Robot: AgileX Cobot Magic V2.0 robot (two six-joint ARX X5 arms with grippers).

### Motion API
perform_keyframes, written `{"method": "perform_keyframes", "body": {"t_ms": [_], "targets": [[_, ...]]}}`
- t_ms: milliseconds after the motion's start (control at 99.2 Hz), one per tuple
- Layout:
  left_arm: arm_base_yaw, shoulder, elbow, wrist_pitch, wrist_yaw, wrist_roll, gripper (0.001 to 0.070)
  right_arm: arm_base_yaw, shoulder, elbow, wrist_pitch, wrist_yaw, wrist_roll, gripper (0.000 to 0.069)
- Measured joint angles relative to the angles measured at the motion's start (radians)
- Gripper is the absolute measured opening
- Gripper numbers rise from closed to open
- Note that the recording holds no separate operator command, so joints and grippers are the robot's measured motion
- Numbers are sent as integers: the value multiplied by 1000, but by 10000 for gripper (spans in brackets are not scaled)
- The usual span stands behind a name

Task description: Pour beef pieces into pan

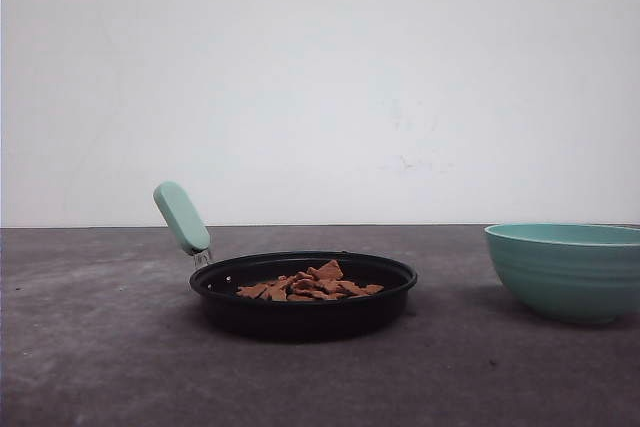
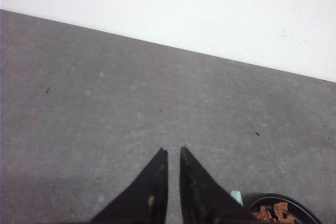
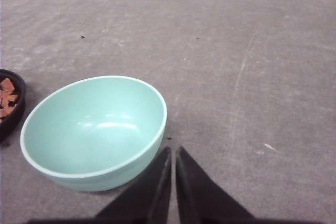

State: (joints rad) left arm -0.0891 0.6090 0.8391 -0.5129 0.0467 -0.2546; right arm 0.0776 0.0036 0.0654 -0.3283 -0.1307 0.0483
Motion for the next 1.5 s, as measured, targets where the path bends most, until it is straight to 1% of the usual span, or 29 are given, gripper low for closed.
{"method": "perform_keyframes", "body": {"t_ms": [444,484,605,706,776,837,877,958,1028,1079,1189,1230,1341,1502], "targets": [[0,-25,0,0,0,1,14,0,0,0,0,0,0,15],[0,-39,0,0,0,11,14,0,0,0,0,0,0,15],[0,-122,-11,-3,0,67,14,0,0,0,0,0,0,15],[4,-242,-105,29,0,133,14,0,0,0,0,0,0,15],[4,-325,-218,66,0,155,14,0,0,0,0,0,0,15],[4,-382,-336,110,8,156,14,0,0,0,0,0,0,15],[4,-418,-414,129,23,154,14,0,0,0,0,0,0,15],[4,-488,-541,126,56,143,14,0,0,0,0,0,0,15],[6,-537,-613,112,56,135,14,0,0,0,0,0,0,15],[11,-564,-642,113,45,134,14,0,0,0,0,0,0,15],[13,-605,-679,97,-19,133,14,0,0,0,0,0,0,15],[13,-603,-691,84,-30,132,14,0,0,0,0,0,0,15],[13,-605,-721,34,-35,131,14,0,0,0,0,0,0,15],[13,-605,-725,50,-41,118,14,0,0,0,0,0,0,15]]}}
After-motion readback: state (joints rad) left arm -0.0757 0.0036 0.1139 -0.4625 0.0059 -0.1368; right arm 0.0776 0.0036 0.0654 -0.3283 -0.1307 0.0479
